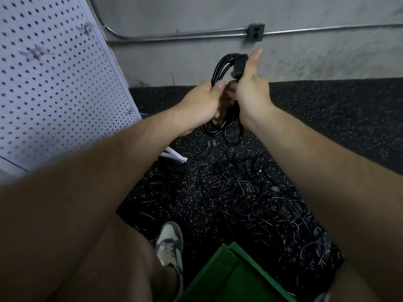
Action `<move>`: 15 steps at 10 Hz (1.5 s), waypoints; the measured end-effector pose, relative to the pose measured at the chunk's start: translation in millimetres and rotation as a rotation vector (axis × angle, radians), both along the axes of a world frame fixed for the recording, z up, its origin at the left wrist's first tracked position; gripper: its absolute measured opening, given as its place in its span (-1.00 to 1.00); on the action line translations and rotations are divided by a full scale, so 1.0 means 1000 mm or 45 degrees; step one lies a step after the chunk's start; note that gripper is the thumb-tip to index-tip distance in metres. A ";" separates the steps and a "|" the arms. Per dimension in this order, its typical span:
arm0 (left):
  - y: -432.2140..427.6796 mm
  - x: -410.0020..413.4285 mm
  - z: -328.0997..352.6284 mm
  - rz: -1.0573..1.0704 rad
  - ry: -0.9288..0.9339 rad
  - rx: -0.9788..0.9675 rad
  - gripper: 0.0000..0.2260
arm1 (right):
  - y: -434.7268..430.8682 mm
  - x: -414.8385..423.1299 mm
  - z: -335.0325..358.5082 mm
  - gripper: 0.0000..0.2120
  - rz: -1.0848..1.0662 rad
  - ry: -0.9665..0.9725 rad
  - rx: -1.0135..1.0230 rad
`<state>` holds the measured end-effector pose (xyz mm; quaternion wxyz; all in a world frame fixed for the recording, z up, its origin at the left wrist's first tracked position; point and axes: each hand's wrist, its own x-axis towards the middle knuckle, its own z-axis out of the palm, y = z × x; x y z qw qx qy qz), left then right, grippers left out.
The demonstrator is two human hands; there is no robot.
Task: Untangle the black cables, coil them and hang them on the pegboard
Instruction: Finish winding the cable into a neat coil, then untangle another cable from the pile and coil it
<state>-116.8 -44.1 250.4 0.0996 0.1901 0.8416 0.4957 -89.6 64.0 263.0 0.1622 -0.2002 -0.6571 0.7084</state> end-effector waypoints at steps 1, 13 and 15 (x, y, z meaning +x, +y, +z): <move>-0.012 -0.009 -0.004 0.149 -0.004 0.057 -0.64 | -0.016 -0.010 -0.015 -0.24 0.135 -0.012 0.198; -0.114 0.011 -0.429 0.459 -0.711 -0.681 -0.46 | -0.122 -0.005 -0.436 -0.62 0.676 -1.129 0.516; -0.104 0.011 -0.424 0.355 -0.650 -1.016 -0.43 | -0.112 0.000 -0.422 -0.61 0.821 -0.997 0.763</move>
